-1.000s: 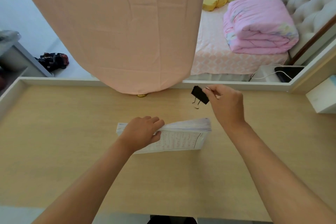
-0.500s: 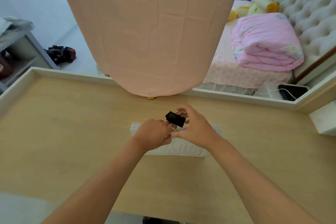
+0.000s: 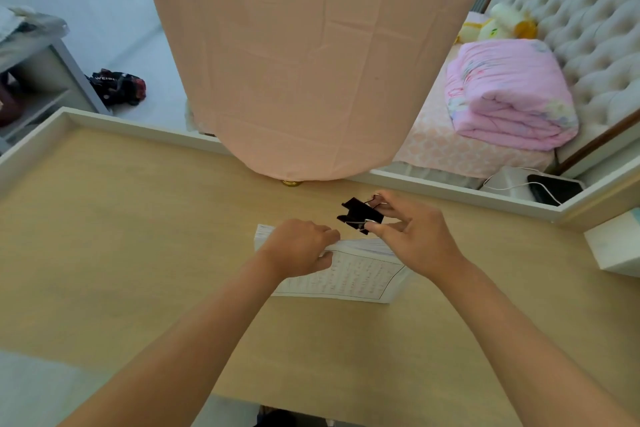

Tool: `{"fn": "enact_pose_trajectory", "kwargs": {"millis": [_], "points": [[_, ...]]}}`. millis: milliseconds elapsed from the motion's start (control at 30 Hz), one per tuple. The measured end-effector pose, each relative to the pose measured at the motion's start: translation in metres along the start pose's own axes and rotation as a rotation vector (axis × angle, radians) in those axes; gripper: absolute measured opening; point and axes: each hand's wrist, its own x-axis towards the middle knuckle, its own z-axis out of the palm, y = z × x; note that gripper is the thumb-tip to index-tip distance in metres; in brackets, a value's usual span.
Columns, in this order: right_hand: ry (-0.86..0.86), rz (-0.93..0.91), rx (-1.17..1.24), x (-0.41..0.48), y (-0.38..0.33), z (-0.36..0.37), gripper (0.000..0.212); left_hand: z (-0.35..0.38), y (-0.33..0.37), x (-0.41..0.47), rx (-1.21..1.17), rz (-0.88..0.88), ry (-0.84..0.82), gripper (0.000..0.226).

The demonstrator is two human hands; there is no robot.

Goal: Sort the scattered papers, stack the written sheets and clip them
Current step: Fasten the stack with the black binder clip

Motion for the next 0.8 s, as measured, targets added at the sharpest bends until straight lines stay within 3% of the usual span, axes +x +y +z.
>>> {"fn": "enact_pose_trajectory", "kwargs": {"millis": [300, 567, 800], "points": [[-0.184, -0.112, -0.302, -0.006, -0.010, -0.008, 0.012, -0.003, 0.001, 0.000, -0.010, -0.029, 0.017, 0.019], [-0.299, -0.191, -0.501, 0.005, -0.014, 0.001, 0.022, -0.007, 0.003, 0.004, 0.001, -0.063, -0.005, 0.021], [-0.246, -0.133, -0.405, 0.007, -0.004, 0.012, 0.014, -0.006, 0.004, 0.003, 0.011, -0.059, 0.076, 0.016]]}}
